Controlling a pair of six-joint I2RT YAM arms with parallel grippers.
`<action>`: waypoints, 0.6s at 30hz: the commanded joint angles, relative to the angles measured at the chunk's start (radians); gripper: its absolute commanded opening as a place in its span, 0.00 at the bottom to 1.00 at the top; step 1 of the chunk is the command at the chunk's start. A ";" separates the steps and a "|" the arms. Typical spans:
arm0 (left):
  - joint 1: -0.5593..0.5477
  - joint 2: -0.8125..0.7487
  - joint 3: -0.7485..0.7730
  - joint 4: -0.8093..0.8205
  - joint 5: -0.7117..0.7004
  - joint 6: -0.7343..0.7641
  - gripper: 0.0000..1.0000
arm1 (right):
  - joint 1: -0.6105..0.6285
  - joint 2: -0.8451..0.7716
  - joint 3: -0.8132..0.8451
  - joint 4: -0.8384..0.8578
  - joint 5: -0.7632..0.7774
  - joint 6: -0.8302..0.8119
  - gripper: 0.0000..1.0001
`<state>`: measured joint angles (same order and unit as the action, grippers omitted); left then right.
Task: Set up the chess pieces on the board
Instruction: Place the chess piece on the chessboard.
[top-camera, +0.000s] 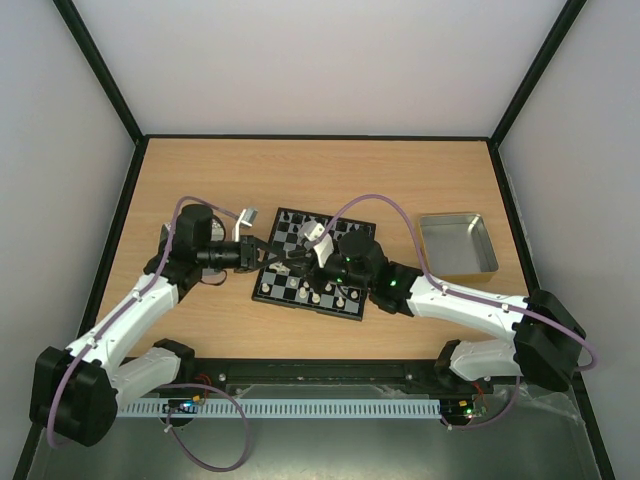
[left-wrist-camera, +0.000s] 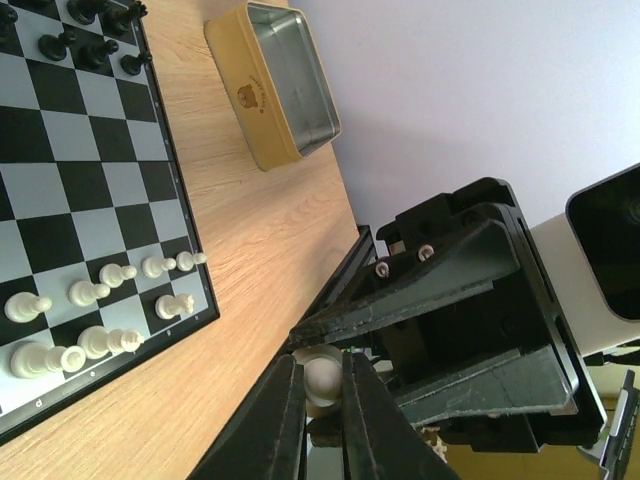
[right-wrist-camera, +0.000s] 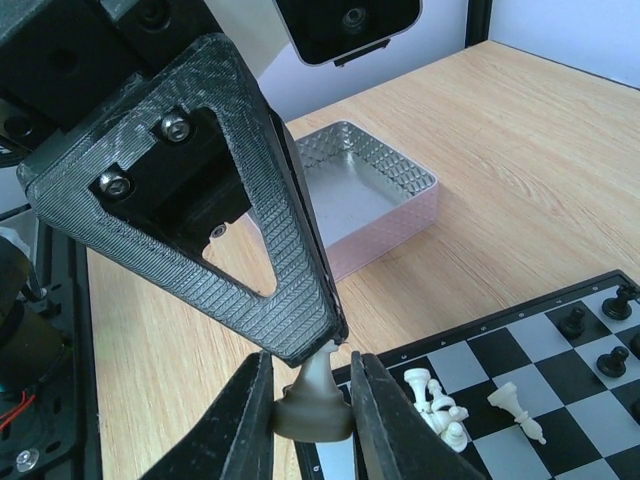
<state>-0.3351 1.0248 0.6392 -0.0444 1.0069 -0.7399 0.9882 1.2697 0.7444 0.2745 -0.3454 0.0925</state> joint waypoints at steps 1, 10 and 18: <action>0.006 0.010 0.018 -0.013 -0.001 0.017 0.05 | -0.003 -0.006 0.013 0.007 0.020 -0.007 0.24; 0.006 0.016 0.067 -0.211 -0.324 0.143 0.05 | -0.003 -0.003 0.033 -0.066 0.169 0.083 0.53; -0.170 0.005 0.079 -0.314 -0.812 0.187 0.06 | -0.004 -0.058 -0.013 -0.052 0.485 0.186 0.55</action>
<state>-0.3920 1.0355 0.6876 -0.2722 0.5133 -0.5915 0.9886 1.2476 0.7422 0.2214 -0.0978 0.2043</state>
